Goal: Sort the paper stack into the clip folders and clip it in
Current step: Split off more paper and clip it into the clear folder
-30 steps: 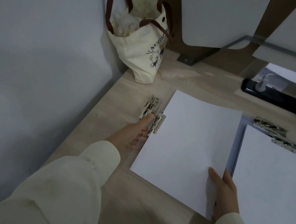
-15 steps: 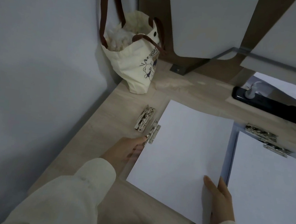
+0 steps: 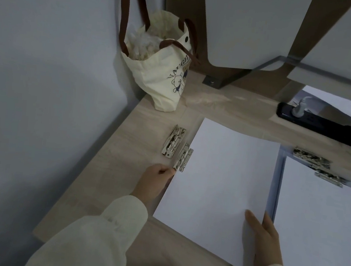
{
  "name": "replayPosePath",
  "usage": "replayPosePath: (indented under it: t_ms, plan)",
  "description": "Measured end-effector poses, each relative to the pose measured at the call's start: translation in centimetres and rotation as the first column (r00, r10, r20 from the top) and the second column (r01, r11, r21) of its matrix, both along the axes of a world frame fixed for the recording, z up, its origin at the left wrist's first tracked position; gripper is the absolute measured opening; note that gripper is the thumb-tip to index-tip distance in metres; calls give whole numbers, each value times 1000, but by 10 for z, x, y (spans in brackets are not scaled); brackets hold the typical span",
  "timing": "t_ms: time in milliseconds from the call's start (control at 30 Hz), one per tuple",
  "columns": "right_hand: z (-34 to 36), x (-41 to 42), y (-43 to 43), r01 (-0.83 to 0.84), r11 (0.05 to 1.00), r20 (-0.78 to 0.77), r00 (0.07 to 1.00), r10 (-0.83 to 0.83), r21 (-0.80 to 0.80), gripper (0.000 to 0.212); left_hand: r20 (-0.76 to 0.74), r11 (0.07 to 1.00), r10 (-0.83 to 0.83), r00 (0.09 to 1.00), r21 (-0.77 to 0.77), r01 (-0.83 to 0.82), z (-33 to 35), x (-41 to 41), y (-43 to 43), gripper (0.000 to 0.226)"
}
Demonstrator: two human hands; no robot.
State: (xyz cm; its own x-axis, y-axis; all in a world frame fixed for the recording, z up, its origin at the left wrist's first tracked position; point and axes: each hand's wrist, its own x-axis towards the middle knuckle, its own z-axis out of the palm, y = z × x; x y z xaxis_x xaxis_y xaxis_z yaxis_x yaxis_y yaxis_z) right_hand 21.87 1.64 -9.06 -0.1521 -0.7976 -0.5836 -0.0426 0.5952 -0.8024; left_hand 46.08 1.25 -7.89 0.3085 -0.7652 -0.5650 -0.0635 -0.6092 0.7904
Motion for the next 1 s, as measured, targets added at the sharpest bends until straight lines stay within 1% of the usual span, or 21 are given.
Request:
replayPosePath:
  t_ms: [100, 167, 200, 300, 367, 400, 467, 500, 567, 600, 633, 700, 733, 800, 867, 900, 933, 967, 1000]
  plan:
    - [2, 2, 0, -16, 1000, -47, 999, 16, -13, 20, 32, 1000, 18, 999, 16, -19, -3, 0, -1, 27]
    - [7, 5, -2, -58, 998, -138, 989, 52, -37, 27, 74, 1000, 19, 997, 19, -20, -4, -3, -1, 29]
    - [10, 7, -3, -83, 996, -205, 976, 72, -45, 35, 109, 1000, 13, 994, 21, -15, -4, -5, 0, 31]
    - [21, 15, -7, -168, 985, -392, 909, 145, -26, 68, 195, 1000, -6, 981, 20, 2, -6, -7, 2, 30]
    - [24, 19, -8, -255, 967, -545, 811, 214, 0, 84, 179, 1000, -14, 984, 10, 13, -8, -5, 2, 28]
    - [24, 19, -8, -313, 950, -631, 735, 247, 7, 84, 151, 1000, -12, 988, 6, 12, -8, -4, 2, 28]
    - [19, 16, -6, -455, 890, -754, 571, 324, 38, 70, 55, 1000, 23, 998, -1, -23, -4, -3, 2, 25]
    - [17, 15, -6, -529, 845, -780, 495, 384, 80, 65, 5, 999, 43, 999, 4, -43, 0, -3, 2, 24]
    - [14, 11, -4, -640, 750, -794, 364, 486, 166, 62, -83, 998, 66, 994, 14, -65, 8, -4, 3, 25]
    - [15, 10, -4, -662, 725, -794, 331, 510, 190, 61, -114, 998, 68, 991, 6, -67, 13, -4, 3, 25]
    - [17, 9, -5, -675, 712, -787, 325, 524, 196, 61, -131, 998, 55, 990, -12, -57, 20, -5, 3, 23]
    - [23, 10, -7, -684, 702, -741, 365, 564, 198, 61, -122, 999, -1, 993, -54, -5, 40, -6, 3, 16]
    - [28, 10, -9, -677, 710, -697, 414, 586, 194, 60, -110, 997, -34, 993, -72, 26, 52, -8, 2, 14]
    - [39, 10, -14, -654, 741, -582, 547, 602, 152, 59, -131, 989, -96, 987, -121, 80, 75, -12, 1, 15]
    - [60, 6, -17, -608, 788, -403, 701, 589, 95, 55, -197, 976, -153, 968, -183, 117, 98, -24, 1, 14]
    - [74, 4, -17, -579, 812, -277, 771, 573, 68, 54, -223, 969, -176, 959, -210, 130, 108, -33, 1, 14]
    - [88, 1, -17, -548, 836, -143, 824, 548, 43, 54, -242, 962, -199, 950, -232, 143, 118, -42, 0, 16]
    - [100, -4, -18, -517, 856, -29, 855, 517, 30, 56, -243, 953, -229, 943, -254, 166, 128, -53, 0, 19]
    - [111, -10, -19, -490, 872, 50, 871, 488, 20, 59, -226, 942, -262, 938, -271, 198, 136, -65, -1, 20]
